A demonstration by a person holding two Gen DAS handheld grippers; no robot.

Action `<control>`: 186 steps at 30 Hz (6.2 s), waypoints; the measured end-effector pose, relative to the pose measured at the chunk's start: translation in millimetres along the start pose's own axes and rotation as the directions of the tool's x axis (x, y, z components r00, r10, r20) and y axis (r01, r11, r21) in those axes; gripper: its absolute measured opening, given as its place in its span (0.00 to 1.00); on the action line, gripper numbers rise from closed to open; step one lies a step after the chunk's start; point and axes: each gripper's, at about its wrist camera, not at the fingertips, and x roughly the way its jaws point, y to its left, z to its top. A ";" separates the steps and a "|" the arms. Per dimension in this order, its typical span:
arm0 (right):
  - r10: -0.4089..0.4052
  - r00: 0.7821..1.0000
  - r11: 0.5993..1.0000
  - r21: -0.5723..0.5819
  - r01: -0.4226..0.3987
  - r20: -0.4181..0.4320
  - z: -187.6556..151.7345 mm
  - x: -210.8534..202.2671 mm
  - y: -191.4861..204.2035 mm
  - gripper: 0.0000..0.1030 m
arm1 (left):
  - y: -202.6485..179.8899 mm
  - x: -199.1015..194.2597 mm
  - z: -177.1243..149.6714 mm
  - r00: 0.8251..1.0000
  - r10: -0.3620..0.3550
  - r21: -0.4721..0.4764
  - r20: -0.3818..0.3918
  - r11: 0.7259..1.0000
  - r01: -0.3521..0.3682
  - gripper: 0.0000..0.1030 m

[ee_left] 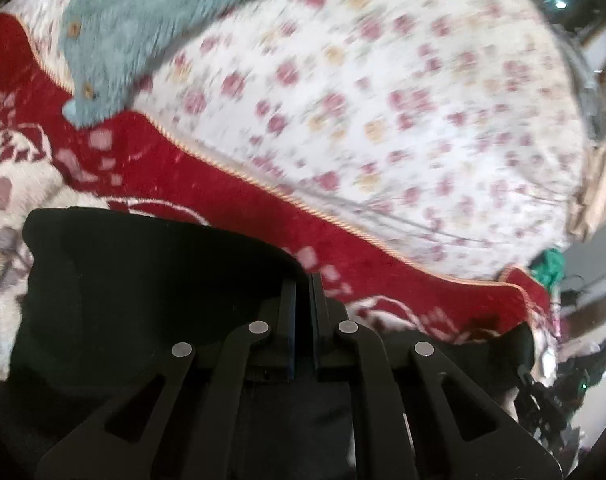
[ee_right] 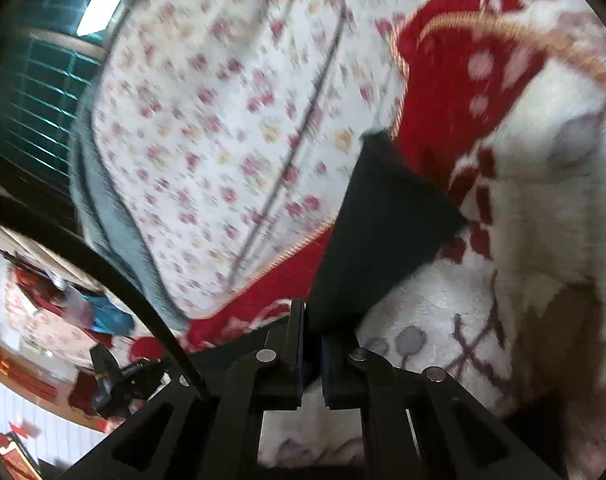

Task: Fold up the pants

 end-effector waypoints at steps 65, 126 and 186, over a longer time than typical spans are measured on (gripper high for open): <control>0.030 0.850 0.825 -0.467 -0.318 -0.525 -184.5 156.1 229.8 0.44 | 121.4 -72.2 -122.3 0.994 0.034 -0.135 0.102 0.991 -0.020 0.16; -0.182 0.699 0.438 -0.693 -0.573 -0.692 -390.3 381.4 420.1 0.28 | 286.9 -156.9 -119.0 0.961 0.222 -0.447 0.162 0.885 -0.129 0.33; -0.255 0.961 0.965 -0.097 0.245 -0.107 -143.5 -101.4 -24.2 0.53 | -89.3 -0.5 -175.7 0.966 -0.140 0.343 -0.220 0.915 0.210 0.59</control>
